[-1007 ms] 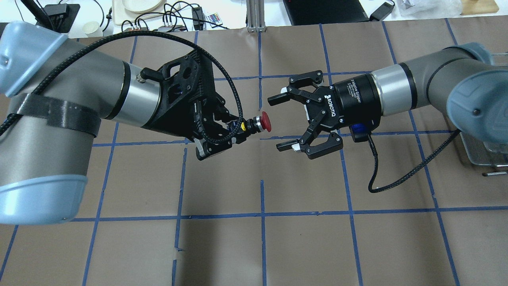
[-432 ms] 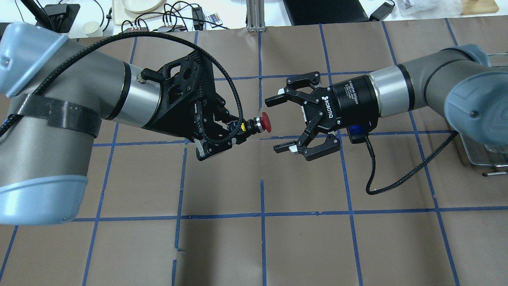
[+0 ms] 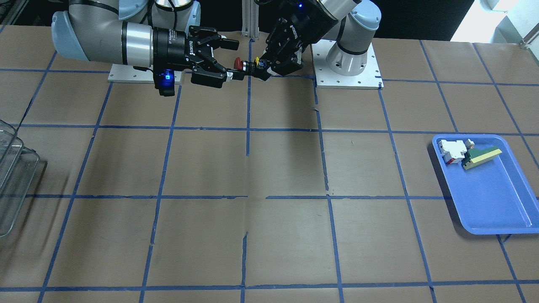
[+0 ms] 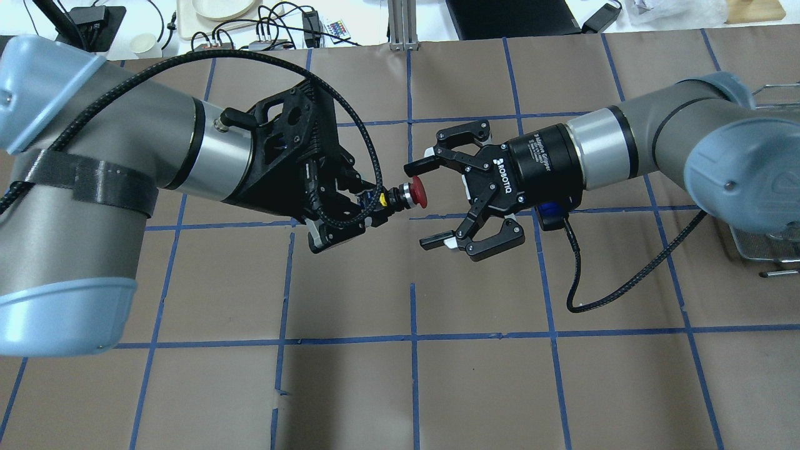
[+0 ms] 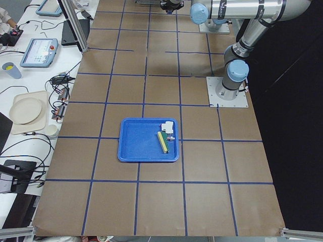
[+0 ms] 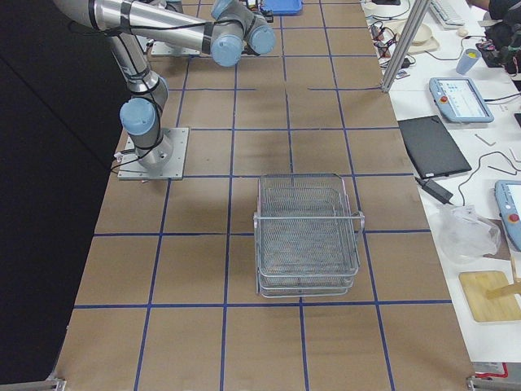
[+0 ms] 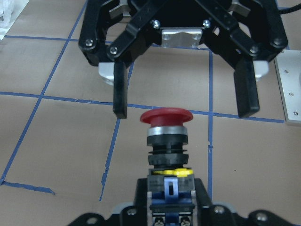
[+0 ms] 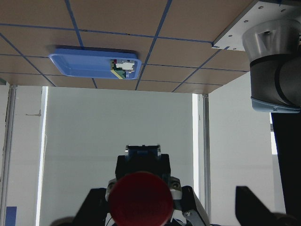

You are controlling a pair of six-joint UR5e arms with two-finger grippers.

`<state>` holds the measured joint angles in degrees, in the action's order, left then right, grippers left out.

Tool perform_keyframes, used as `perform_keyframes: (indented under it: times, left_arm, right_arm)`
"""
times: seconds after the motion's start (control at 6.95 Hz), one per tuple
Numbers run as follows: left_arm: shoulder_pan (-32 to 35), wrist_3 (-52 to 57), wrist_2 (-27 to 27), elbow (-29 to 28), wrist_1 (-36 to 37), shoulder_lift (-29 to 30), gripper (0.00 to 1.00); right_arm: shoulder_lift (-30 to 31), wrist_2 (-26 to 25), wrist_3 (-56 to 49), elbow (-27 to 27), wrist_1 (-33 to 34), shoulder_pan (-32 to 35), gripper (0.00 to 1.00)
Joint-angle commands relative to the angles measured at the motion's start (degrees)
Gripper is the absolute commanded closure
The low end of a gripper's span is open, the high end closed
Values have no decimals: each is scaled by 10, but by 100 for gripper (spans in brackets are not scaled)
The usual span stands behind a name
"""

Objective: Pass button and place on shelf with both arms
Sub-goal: 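Close the right gripper on the red button head held by the left gripper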

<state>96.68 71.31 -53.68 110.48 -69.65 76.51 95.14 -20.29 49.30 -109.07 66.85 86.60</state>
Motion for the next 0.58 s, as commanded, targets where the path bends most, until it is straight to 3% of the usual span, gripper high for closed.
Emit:
perform_keyframes:
  times: [0.0,0.14,0.29,0.43]
  left_arm:
    - [0,1,1,0,0,-1,83]
    - [0,1,1,0,0,-4,83]
    - [0,1,1,1,0,-3,82]
    - [0,0,1,0,0,-3,82]
  right_arm:
    - [0,-2,-1,0,-1,1,0]
    - [2,-4,-1,1,0,0,11]
    - [3,-3,2,3,1,1,35]
    - [3,-1,1,3,1,0,39]
